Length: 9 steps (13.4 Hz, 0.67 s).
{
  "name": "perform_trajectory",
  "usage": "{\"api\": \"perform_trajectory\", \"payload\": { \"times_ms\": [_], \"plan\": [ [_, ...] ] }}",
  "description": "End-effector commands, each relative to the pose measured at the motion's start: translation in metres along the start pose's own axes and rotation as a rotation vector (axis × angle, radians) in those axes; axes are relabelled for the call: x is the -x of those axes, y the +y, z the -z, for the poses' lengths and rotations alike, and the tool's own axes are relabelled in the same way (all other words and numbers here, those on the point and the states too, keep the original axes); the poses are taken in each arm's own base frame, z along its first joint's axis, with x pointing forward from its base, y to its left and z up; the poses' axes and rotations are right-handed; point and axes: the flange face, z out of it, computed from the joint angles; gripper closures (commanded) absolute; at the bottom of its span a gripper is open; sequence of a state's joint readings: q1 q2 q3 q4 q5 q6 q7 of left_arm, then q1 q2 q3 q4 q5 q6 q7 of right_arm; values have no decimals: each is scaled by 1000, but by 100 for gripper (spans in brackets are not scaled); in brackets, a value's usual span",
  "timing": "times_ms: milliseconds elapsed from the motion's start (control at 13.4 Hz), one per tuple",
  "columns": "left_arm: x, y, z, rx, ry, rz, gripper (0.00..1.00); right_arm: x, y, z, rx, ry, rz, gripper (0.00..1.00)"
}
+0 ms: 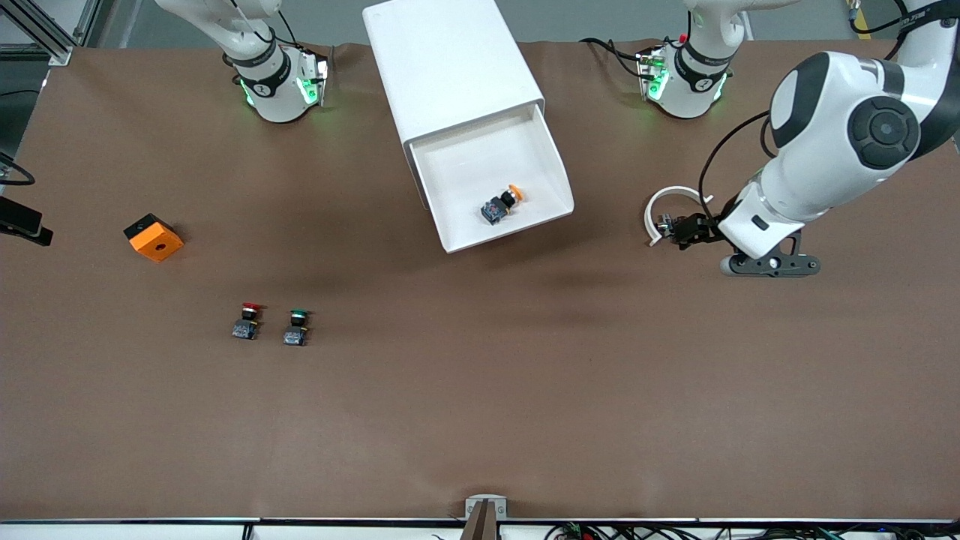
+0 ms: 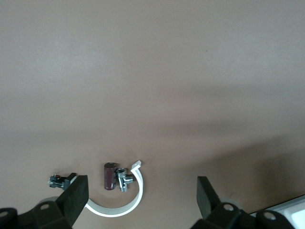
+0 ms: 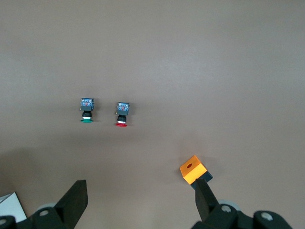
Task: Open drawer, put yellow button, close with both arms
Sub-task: 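Move the left gripper to the front of the open drawer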
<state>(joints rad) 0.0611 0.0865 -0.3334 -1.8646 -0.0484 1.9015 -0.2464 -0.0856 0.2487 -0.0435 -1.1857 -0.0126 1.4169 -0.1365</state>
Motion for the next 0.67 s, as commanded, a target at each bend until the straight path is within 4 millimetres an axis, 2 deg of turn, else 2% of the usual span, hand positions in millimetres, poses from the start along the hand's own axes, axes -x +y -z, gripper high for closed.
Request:
{"api": "perform_trajectory", "payload": {
  "times_ms": [0, 149, 299, 374, 523, 598],
  "plan": [
    [5, 15, -5, 12, 6, 45, 0, 9, -8, 5, -24, -10, 27, 0],
    [1, 15, -6, 16, 5, 57, 0, 11, -22, 3, -23, -28, 48, 0],
    [-5, 17, -11, 24, 21, 54, 0, 20, -21, -3, -27, -42, 36, 0],
    [-6, 15, -12, 29, 22, 73, 0, 25, -24, 3, -25, 2, 51, 0],
    [-8, 16, -13, 29, 28, 84, 0, 43, -44, 9, -18, 41, 88, 0],
    [-8, 19, -16, 18, 28, 78, 0, 45, -46, 10, -11, 52, 92, 0]
  ]
}}
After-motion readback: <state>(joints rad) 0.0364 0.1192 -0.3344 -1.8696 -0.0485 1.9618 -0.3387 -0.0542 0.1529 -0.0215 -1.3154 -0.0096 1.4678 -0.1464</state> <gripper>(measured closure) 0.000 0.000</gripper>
